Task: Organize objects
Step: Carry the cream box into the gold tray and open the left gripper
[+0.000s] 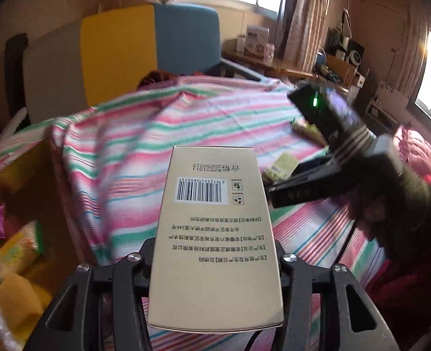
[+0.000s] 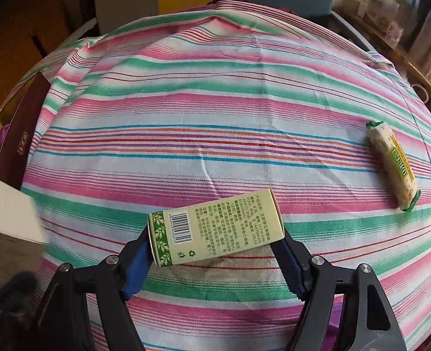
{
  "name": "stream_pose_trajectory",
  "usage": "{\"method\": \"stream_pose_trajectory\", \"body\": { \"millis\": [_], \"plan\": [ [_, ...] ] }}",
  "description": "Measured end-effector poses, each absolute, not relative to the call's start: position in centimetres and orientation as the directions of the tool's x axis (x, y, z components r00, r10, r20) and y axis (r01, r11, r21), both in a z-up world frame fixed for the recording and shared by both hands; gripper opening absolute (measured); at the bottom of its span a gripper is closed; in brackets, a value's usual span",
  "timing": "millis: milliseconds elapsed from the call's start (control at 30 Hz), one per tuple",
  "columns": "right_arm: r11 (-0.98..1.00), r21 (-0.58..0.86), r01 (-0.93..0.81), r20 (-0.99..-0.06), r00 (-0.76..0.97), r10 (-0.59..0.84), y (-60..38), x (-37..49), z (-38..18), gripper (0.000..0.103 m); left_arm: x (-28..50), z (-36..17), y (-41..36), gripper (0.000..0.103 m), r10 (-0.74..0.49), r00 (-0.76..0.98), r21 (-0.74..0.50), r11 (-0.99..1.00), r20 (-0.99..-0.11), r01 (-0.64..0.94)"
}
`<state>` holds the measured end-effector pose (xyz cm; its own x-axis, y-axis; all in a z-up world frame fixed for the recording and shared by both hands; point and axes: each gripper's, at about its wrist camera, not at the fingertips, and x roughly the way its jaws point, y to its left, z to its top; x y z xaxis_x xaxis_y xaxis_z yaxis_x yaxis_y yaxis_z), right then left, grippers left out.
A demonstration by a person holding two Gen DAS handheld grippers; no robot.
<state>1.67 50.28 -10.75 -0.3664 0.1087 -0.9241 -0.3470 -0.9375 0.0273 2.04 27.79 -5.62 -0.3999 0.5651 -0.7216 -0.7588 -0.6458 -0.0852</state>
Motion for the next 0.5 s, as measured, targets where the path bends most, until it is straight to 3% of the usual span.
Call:
{"method": "stream_pose_trajectory", "body": {
  "millis": [500],
  "plan": [
    [-0.935, 0.022, -0.355, -0.906, -0.403, 0.132, 49.7, 2.2, -10.9, 0.077, 2.4, -2.7, 22.3, 0.051, 0.531, -0.494, -0.066, -0.724, -0.688, -0.686]
  ]
}}
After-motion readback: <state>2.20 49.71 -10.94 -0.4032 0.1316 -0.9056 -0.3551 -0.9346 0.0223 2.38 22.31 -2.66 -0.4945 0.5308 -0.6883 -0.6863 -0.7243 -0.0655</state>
